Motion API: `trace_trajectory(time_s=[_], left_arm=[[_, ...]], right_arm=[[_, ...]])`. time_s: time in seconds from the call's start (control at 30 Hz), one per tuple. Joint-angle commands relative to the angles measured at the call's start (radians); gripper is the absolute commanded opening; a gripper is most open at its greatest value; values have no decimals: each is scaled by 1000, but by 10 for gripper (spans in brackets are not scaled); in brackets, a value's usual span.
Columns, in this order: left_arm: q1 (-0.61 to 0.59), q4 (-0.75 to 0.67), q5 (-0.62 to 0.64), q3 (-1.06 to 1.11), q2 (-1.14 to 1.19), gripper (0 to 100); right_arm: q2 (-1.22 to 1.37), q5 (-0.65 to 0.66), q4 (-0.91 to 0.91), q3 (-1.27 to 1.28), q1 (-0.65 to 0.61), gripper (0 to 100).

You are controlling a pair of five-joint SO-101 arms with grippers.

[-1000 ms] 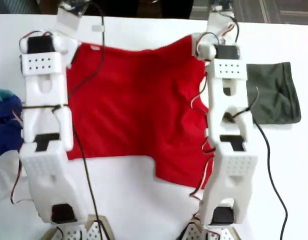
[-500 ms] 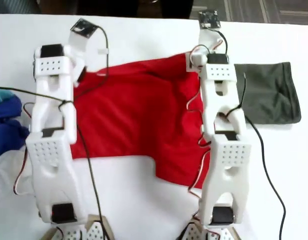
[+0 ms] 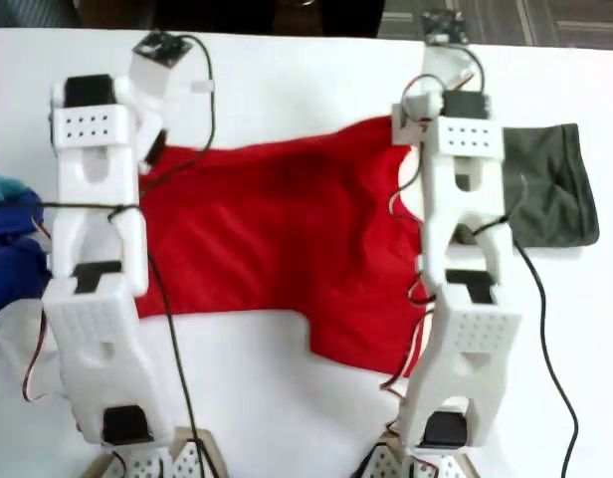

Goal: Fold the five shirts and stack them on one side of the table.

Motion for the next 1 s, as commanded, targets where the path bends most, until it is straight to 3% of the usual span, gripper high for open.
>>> trace_trajectory(time_s=[0.0,0.23,0.43,0.67,0.97], left_arm=[[9,66,2,-33,-109,27],[-9,149,3,-31,-123,27],[-35,152,2,62,-161,27],[-32,89,-37,361,-388,27],[-32,-54,-55,765,-632,27]], right_arm=[[-130,12,77,-40,31,19],[-186,83,321,-38,36,19],[-232,123,414,-21,53,19],[-384,124,348,281,56,19],[-869,230,105,953,77,19]])
